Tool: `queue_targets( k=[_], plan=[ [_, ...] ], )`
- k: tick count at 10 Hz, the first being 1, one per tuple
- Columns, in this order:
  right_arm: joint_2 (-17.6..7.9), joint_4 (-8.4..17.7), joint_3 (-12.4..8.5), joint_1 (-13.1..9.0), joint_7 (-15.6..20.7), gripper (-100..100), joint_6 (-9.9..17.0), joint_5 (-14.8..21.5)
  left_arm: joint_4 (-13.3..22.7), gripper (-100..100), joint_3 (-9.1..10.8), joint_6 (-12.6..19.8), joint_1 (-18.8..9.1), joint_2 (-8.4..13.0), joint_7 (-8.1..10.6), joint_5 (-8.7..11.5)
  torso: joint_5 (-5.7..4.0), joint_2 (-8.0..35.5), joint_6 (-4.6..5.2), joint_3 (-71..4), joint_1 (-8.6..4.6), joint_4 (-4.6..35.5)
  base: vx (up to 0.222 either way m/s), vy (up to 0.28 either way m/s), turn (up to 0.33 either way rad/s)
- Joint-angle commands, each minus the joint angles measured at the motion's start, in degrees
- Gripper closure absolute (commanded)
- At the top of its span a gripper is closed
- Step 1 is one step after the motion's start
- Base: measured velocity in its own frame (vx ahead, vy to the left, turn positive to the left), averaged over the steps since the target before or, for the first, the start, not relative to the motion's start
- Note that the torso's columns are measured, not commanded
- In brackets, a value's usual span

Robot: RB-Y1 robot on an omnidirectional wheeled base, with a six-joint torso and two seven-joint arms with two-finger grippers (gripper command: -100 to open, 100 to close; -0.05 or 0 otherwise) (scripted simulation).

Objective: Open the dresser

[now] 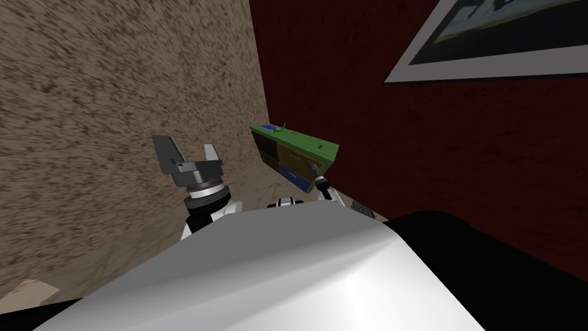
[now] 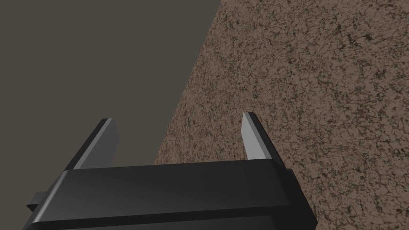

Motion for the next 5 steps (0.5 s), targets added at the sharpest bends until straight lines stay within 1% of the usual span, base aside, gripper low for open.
queue_targets(
  k=[1,2,3,4,5],
  plan=[
    [-0.40,2.40,0.47,-1.52,1.32,-100,3.14,3.98,0.00,0,0.00,0.00,-0.01,0.00,0.00,0.00,-0.05,0.18,-0.01,0.10,-0.16,0.05,0.065,0.103,-0.030],
    [-0.68,3.81,0.72,-2.23,2.10,-100,4.87,5.58,0.00,0,0.00,0.00,-0.01,0.00,0.00,0.00,-0.05,0.25,0.00,0.17,-0.10,0.08,0.100,0.132,-0.066],
    [-0.68,3.81,0.72,-2.23,2.10,-100,4.97,6.17,0.00,0,0.00,0.00,0.00,0.00,0.00,0.00,0.00,0.14,0.00,0.11,0.05,0.05,0.076,0.110,-0.026],
    [-1.01,5.29,0.97,-2.96,2.88,-100,6.82,8.37,0.00,0,0.00,0.00,-0.01,0.00,0.00,0.00,0.00,0.20,-0.01,0.12,-0.01,0.06,0.070,0.109,-0.034],
    [-1.39,6.83,1.22,-3.70,3.66,-100,8.43,10.02,0.00,0,0.00,0.00,-0.01,0.00,0.00,0.00,-0.01,0.18,0.00,0.12,-0.01,0.06,0.117,0.154,-0.064]
  ],
)
